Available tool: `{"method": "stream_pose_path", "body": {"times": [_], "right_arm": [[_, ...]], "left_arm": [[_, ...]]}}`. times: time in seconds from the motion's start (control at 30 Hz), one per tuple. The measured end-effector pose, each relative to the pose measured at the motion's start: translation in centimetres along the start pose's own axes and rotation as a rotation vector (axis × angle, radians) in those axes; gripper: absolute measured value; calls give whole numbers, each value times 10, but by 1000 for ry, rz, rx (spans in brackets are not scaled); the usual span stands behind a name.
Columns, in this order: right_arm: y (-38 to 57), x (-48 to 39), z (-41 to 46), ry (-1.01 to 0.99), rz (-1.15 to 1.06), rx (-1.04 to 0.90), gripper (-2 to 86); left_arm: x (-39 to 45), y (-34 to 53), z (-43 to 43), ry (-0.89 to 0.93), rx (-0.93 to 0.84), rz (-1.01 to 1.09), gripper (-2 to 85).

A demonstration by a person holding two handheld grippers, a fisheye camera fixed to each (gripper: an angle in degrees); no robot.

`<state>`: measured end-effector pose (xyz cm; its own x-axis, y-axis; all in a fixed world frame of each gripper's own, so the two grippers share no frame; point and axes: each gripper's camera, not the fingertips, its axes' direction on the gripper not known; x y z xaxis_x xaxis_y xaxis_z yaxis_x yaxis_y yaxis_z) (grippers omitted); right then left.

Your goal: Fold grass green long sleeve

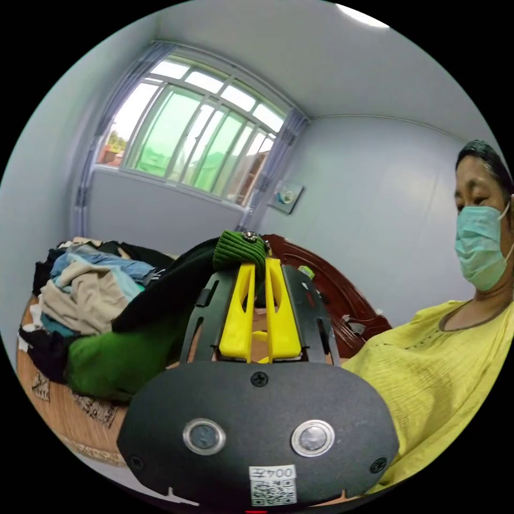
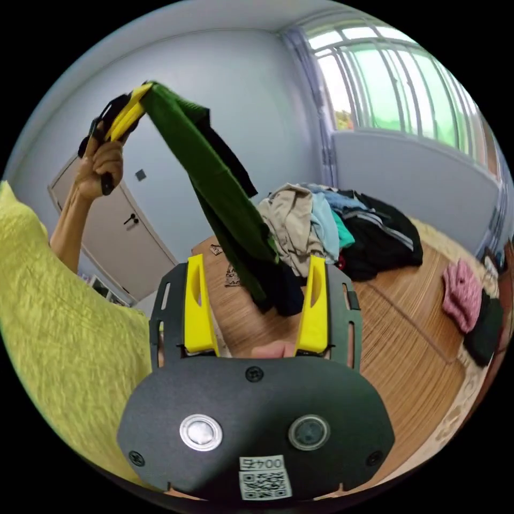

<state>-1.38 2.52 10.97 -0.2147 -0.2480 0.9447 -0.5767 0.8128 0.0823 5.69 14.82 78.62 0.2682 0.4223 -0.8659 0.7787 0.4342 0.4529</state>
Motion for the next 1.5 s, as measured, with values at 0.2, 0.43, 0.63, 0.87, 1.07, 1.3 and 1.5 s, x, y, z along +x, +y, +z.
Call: {"method": "stream_pose_path", "body": {"times": [0.2,0.43,0.63,0.87,1.07,1.3,1.5], "right_arm": [[-29,-34,0,29,-153,18,185],[-12,-34,6,-361,-121,-170,-2],[-21,-42,16,-666,-103,-126,-7],[-83,-11,3,-836,28,156,-7],[-139,48,-18,-737,322,363,-7],[-202,66,-46,-470,435,510,-8],[-264,42,-55,-186,356,430,-7]], "left_arm": [[-1,17,-1,201,-44,-22,41],[-41,63,13,281,-103,-185,41],[-68,75,41,256,-196,-175,42],[-97,107,72,216,-230,-225,56],[-115,148,39,312,-113,-301,88],[-104,179,-29,127,15,-277,92],[-37,173,-15,37,-59,-51,86]]}}
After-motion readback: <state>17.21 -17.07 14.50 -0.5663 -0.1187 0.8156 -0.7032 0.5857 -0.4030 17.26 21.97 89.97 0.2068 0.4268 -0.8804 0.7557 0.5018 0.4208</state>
